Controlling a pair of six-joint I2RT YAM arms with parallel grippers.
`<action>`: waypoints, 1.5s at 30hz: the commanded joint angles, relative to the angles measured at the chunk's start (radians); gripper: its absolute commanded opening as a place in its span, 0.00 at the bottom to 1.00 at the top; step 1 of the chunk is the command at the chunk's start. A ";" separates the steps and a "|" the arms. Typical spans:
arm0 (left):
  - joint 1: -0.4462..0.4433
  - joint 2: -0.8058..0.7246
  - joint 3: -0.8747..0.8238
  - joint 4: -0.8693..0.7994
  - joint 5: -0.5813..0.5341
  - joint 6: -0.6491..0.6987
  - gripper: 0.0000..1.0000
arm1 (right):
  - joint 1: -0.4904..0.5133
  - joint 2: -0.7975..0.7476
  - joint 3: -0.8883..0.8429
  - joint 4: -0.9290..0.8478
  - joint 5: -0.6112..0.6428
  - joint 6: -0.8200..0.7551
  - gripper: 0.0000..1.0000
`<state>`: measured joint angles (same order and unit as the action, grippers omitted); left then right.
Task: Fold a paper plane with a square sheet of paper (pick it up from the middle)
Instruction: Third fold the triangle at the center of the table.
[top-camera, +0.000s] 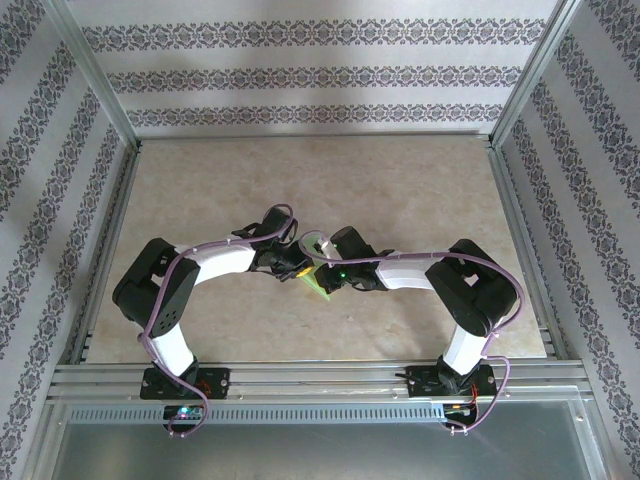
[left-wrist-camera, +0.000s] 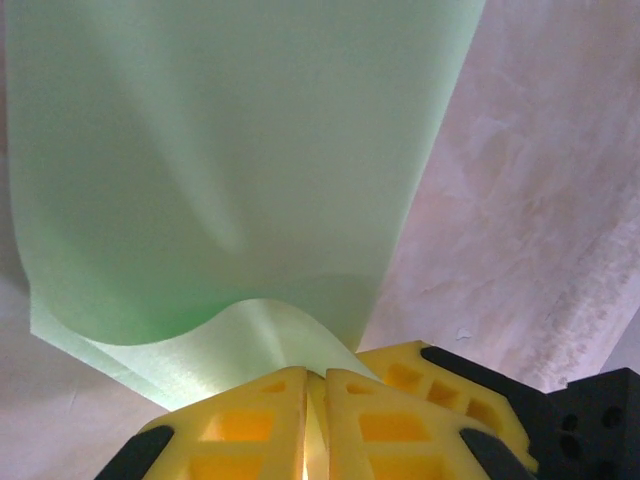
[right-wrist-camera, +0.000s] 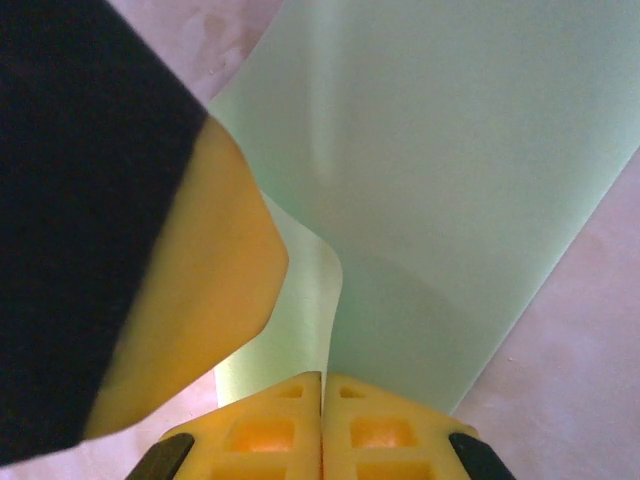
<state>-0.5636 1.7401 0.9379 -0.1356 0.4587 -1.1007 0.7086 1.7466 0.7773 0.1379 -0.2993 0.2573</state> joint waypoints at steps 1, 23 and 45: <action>-0.014 0.016 -0.026 0.031 -0.016 -0.017 0.13 | -0.011 0.034 0.011 -0.059 0.024 0.007 0.07; -0.013 0.062 -0.051 0.016 -0.031 0.023 0.13 | -0.010 0.034 0.016 -0.071 0.028 0.011 0.07; -0.013 0.096 -0.033 -0.050 -0.037 0.024 0.10 | -0.097 -0.264 -0.010 -0.153 -0.082 0.149 0.36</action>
<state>-0.5636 1.7889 0.9131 -0.1158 0.4629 -1.1000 0.6109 1.4944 0.7834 0.0441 -0.3286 0.3725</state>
